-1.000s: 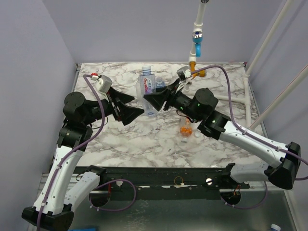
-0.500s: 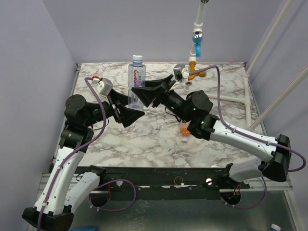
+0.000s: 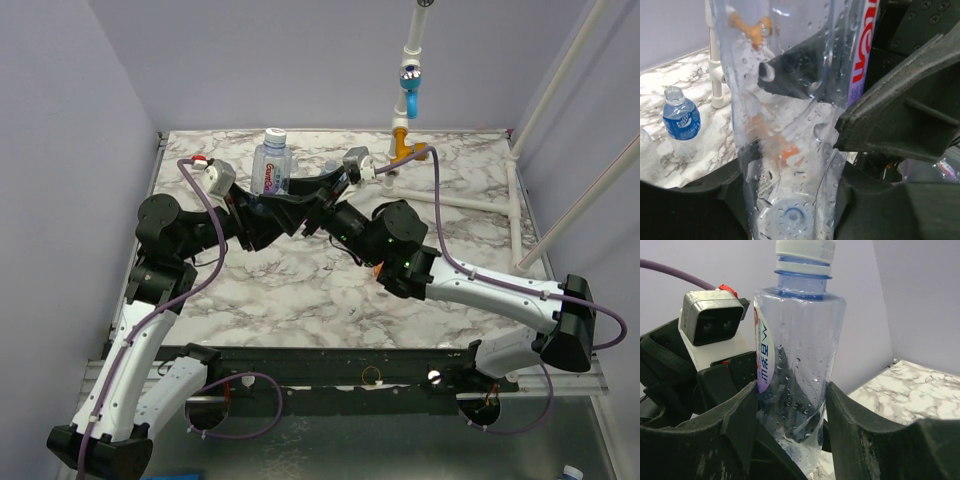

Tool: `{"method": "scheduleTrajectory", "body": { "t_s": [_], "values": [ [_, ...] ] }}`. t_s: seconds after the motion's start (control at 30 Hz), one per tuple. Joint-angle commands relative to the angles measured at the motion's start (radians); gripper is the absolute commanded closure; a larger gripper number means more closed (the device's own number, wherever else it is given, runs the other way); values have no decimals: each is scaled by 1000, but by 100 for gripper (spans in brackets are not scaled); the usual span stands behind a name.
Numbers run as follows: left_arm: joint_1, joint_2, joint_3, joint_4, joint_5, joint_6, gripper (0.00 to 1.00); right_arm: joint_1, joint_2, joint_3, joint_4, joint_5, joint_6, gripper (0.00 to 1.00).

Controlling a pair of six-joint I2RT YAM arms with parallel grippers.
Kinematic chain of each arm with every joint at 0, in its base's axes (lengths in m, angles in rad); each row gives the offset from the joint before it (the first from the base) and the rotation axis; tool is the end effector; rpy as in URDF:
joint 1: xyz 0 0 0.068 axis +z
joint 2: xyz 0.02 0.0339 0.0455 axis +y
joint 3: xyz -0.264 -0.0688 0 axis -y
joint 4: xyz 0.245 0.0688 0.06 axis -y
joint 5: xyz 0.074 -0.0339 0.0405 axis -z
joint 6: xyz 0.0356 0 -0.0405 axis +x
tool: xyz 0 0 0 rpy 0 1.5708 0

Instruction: Unscrew the bottle caps

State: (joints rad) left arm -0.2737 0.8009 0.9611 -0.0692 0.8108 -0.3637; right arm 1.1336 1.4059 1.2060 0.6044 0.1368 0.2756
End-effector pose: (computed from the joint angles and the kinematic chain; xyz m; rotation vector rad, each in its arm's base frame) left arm 0.1535 -0.0699 0.4103 0.6198 1.4890 -1.0959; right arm 0.1438 0.2961 0.4271 -0.3999 1.1847 1.1562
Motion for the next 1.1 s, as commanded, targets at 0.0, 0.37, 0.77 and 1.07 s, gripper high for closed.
{"method": "scheduleTrajectory", "body": {
  "t_s": [0.0,0.37,0.77,1.07],
  "values": [
    [2,-13,11,18,30,47,69,9,-36,40,-45,11,1,42],
    [2,-18,22,-29,123,132,77,8,11,393,-518,-24,-41,6],
    [2,-29,42,-82,178,206,83,3,121,647,-816,-21,-40,11],
    [2,-42,35,-109,181,258,85,-6,96,610,-788,-75,-9,45]
  ]
}}
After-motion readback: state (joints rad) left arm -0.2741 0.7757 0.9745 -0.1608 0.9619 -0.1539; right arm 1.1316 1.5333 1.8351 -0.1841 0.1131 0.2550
